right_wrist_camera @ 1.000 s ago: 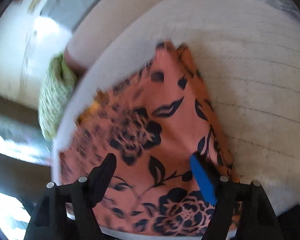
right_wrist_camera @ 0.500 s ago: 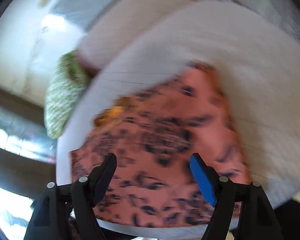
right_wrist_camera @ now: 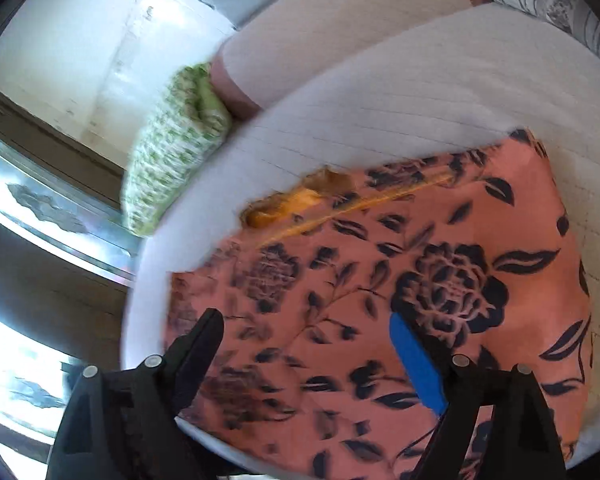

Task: Fold small clothes

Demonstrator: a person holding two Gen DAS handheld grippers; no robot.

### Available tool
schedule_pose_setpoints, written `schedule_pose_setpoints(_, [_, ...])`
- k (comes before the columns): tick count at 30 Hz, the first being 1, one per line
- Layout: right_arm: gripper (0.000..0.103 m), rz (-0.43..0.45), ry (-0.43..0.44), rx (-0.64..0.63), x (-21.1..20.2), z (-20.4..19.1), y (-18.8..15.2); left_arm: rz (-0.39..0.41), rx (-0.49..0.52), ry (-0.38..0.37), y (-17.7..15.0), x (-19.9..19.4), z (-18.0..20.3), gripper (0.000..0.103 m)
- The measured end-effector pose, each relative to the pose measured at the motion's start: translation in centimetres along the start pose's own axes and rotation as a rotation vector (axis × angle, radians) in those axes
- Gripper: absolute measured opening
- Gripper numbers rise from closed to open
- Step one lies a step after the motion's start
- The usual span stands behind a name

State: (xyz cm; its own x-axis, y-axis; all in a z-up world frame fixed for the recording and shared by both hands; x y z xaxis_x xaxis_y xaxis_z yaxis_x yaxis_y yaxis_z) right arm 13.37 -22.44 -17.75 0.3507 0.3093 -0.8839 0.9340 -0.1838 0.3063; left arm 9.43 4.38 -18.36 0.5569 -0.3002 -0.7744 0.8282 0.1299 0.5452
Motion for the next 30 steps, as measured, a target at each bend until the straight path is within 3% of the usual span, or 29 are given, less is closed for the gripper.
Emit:
schedule_pose_setpoints(1, [0.084,-0.032,0.017,0.048,1.5,1.6,-0.4,-0.005,0.003,0.007,-0.1,0.4,-0.1,0.078])
schedule_pose_setpoints(2, [0.083,0.023,0.078,0.101,0.3,2.2,-0.1,-0.015,0.008,0.017,-0.2,0.6,-0.2,0.078])
schedule_pose_setpoints(4, [0.083,0.034,0.091,0.169,-2.3,2.5,0.1,-0.006,0.016,0.020,-0.1,0.6,-0.1,0.078])
schedule_pose_setpoints(7, [0.085,0.106,0.098,0.159,-6.6,3.7,-1.1,0.003,0.030,0.001,0.2,0.5,0.8,0.078])
schedule_pose_setpoints(11, [0.088,-0.001,0.121,0.283,-7.2,6.5,-6.5,0.001,0.054,-0.025,0.8,1.2,2.9,0.078])
schedule_pose_setpoints(16, [0.088,-0.035,0.081,0.384,-5.2,8.9,-11.3,-0.010,0.085,-0.027,1.0,1.6,5.2,0.078])
schedule_pose_setpoints(22, [0.088,0.024,0.126,0.486,-4.6,11.0,-10.3,-0.006,0.083,0.005,1.3,1.4,6.3,0.078])
schedule_pose_setpoints(30, [0.089,-0.017,0.168,0.578,-4.3,11.7,-9.8,-0.020,0.092,0.025,1.1,1.2,6.3,0.078])
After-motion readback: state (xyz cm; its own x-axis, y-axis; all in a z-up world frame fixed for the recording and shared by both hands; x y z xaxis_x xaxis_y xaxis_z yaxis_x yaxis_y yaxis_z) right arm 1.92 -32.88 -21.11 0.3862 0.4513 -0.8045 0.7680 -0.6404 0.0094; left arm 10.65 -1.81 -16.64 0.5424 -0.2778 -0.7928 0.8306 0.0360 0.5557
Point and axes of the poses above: each gripper's, at about its wrist camera, not at the fingertips, and x roughly the way its jaws point, z to its right, y to its top, the point moved 6 cm from there along x, roughly the way its jaws point, and after that the axes turned 12 degrees about -y, right-handed, at the moved point
